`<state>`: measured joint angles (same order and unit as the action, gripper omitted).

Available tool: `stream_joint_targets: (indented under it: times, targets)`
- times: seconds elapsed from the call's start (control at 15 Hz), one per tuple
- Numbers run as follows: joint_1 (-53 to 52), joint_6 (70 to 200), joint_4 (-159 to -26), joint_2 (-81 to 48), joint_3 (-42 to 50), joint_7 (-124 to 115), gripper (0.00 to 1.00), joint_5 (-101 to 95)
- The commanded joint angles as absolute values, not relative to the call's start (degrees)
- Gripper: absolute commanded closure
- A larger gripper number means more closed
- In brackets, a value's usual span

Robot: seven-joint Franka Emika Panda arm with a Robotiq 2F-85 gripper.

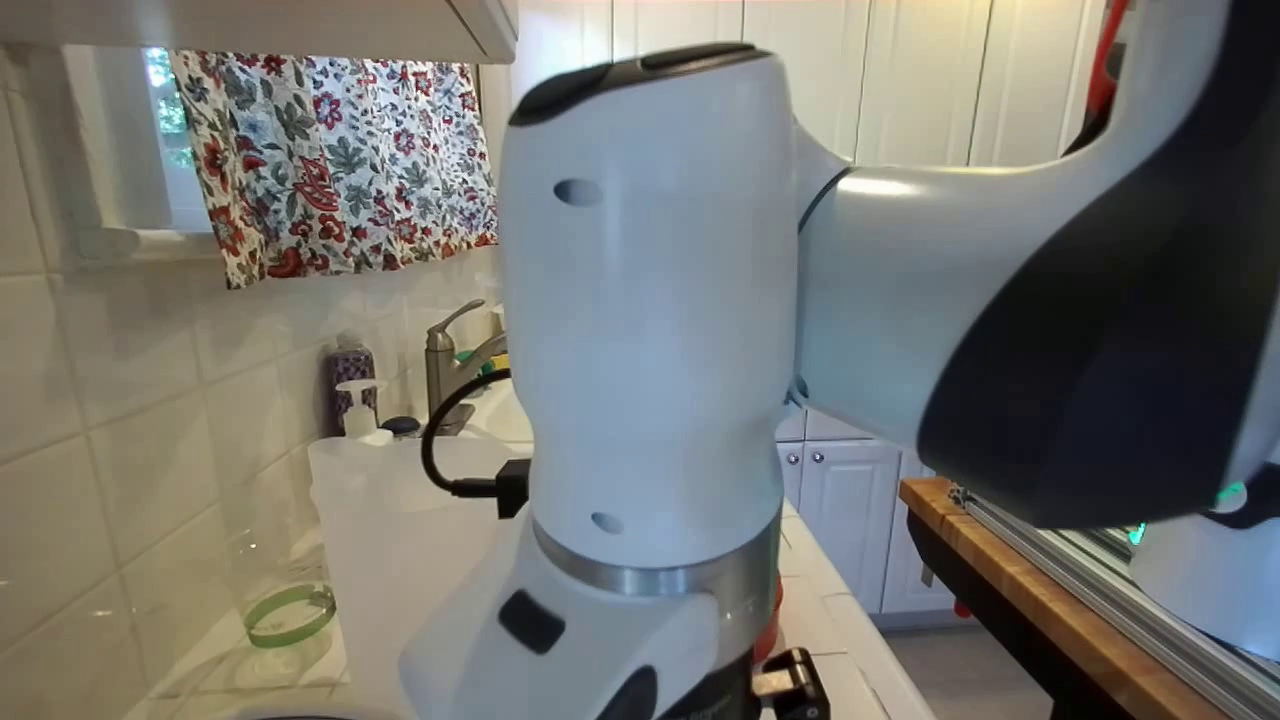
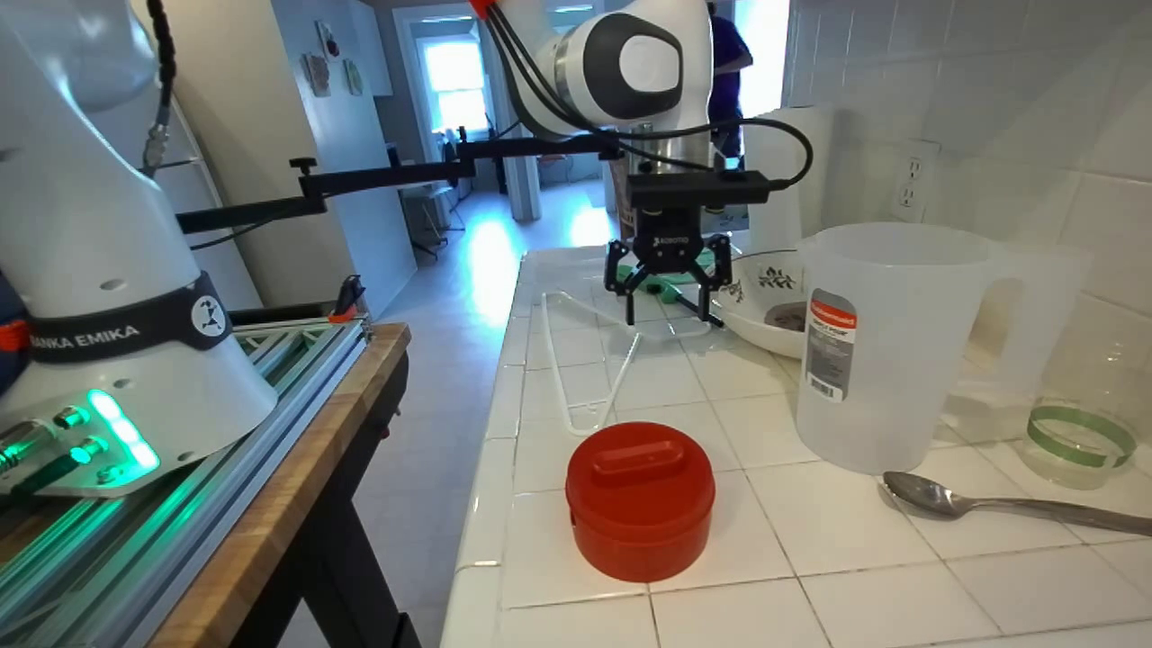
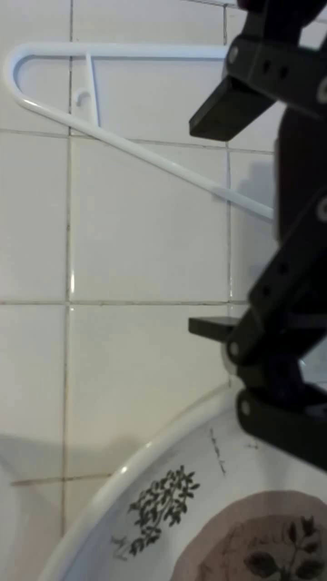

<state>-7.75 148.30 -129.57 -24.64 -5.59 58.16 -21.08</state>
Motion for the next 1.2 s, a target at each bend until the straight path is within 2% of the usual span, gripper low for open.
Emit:
stream_joint_targets:
  times: [0.0, 1.13]
  targets:
    - [-9.81, 147.86, -127.47, -25.87, -5.26, 53.08, 0.00, -24.98]
    - [-11.74, 148.06, -127.78, -29.00, -6.68, 46.26, 0.00, -26.74]
